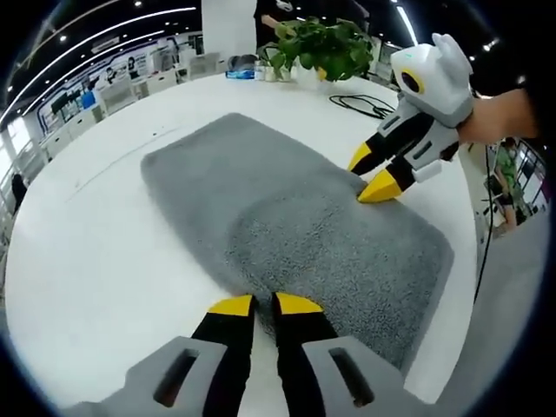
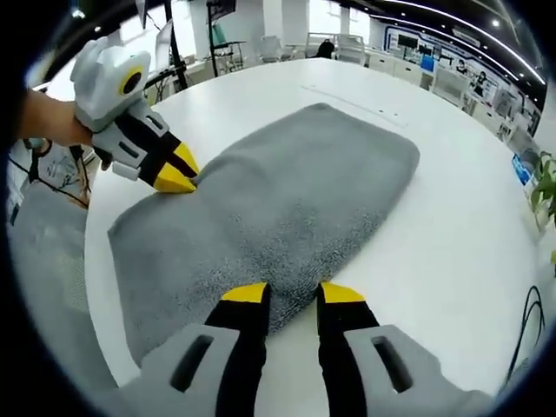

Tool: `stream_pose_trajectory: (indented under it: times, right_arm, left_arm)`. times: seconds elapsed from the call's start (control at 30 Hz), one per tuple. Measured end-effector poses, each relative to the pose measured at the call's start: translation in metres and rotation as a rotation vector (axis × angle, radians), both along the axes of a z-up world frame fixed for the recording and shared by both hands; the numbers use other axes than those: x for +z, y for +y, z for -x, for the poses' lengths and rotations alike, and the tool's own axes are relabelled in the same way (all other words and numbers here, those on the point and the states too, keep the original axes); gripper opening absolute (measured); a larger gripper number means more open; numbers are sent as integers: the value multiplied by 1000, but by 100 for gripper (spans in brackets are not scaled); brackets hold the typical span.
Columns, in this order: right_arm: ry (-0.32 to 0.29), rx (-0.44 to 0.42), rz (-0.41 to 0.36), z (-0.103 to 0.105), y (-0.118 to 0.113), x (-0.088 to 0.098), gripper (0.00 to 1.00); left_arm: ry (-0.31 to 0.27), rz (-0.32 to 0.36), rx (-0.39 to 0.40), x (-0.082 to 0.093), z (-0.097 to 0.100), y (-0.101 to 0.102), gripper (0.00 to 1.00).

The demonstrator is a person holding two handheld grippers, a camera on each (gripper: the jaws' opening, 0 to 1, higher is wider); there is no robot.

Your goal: Fold the towel on the table until its edges align and the towel forms a compact rectangular stack.

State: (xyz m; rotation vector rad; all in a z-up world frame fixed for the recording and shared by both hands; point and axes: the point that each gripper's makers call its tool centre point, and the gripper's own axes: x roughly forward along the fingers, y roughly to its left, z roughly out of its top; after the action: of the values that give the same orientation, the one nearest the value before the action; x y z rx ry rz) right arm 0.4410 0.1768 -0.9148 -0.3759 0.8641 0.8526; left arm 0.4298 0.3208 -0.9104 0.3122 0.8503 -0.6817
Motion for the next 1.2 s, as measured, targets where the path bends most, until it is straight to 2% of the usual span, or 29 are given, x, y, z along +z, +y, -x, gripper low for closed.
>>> stream_pose_trajectory:
  times: [0.13, 0.23, 0.3, 0.5, 0.77, 1.03, 1.2]
  right_arm:
    - [1, -25, 8, -3, -1, 0, 21]
    - [6, -41, 8, -5, 2, 2, 21]
    - [1, -45, 2, -5, 3, 6, 21]
    - [-48, -59, -101, -6, 15, 33, 22]
    - [-64, -45, -145, 4, 27, 53, 24]
    - [-67, -25, -193, 13, 31, 68, 30]
    - [-71, 8, -197, 22, 33, 72, 35]
  left_arm:
    - [13, 45, 97, 4, -2, 11, 22]
    - [21, 46, 103, 6, -1, 13, 26]
    - [-4, 38, 83, 10, -2, 13, 26]
    - [-78, 28, 21, 33, -6, 7, 27]
    - [-161, 19, -75, 60, -14, -1, 27]
    - [-213, 44, -135, 80, -7, -5, 28]
    - [-212, 95, -143, 85, 1, -6, 36]
